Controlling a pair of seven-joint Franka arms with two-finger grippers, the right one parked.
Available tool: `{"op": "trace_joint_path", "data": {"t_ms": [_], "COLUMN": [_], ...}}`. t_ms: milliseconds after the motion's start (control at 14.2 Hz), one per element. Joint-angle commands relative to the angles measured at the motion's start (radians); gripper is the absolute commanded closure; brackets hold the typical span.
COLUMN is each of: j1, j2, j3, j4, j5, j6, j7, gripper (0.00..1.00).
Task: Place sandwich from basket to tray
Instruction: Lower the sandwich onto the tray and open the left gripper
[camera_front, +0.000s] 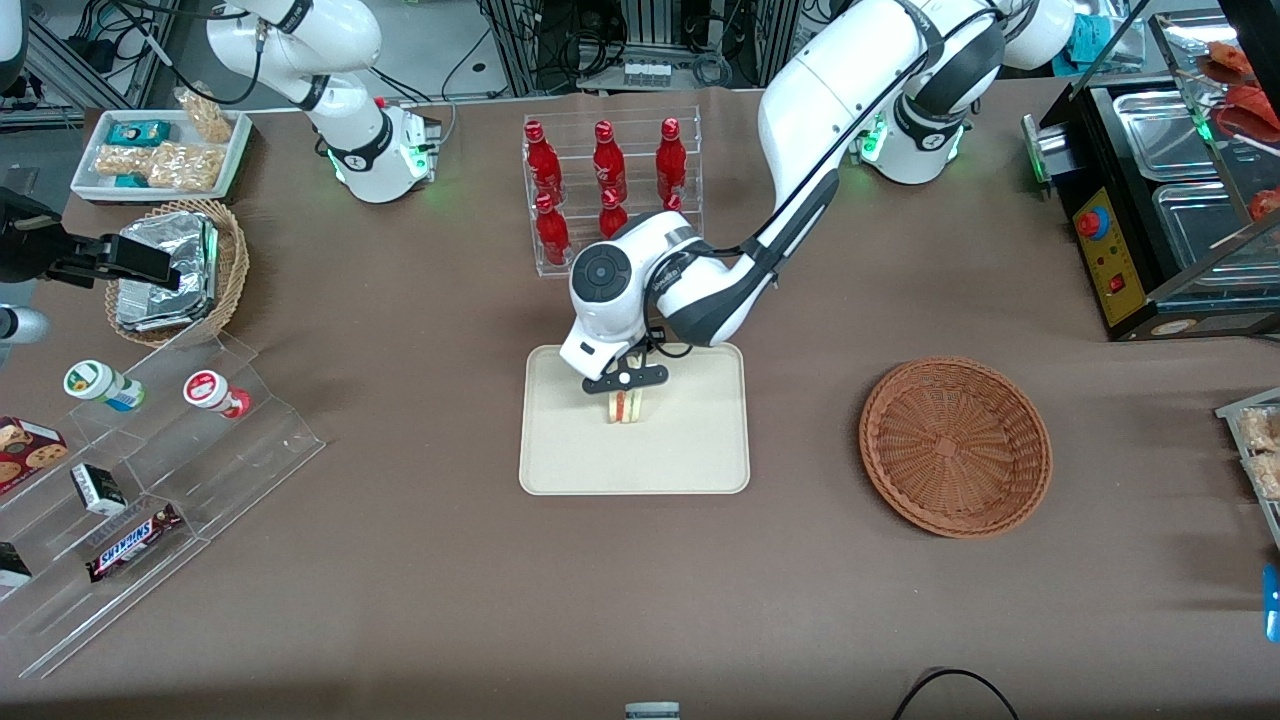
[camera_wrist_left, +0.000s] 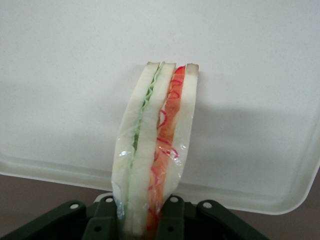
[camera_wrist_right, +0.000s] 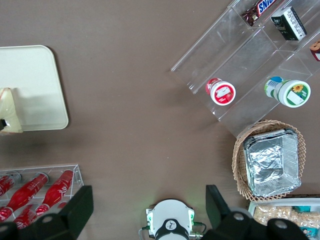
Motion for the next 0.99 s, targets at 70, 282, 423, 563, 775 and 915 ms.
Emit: {"op": "trace_joint_path", "data": {"t_ms": [70,282,423,563,775,915], "j1": [0.0,0.029,0.074,0.141,0.224,0.301], "j2": [0.007,-0.04,-0.121,-0.23,-0.361,-0.433], "j3": [0.01,0.014,0.013,0.007,0.008,0.008], "j4": [0.033,0.043,0.04,0.001,-0.06,-0.088], "j5": [0.011,0.011,0.003,-0.038,-0.083,-0.085], "j6": [-0.027,-0.048,-0.147,-0.281,-0.415,-0.52], "j7": [-0.032,-0.083,-0.075,-0.063,0.02,0.11], "gripper": [0.02,0.0,0.0,0.0,0.0,0.0]}}
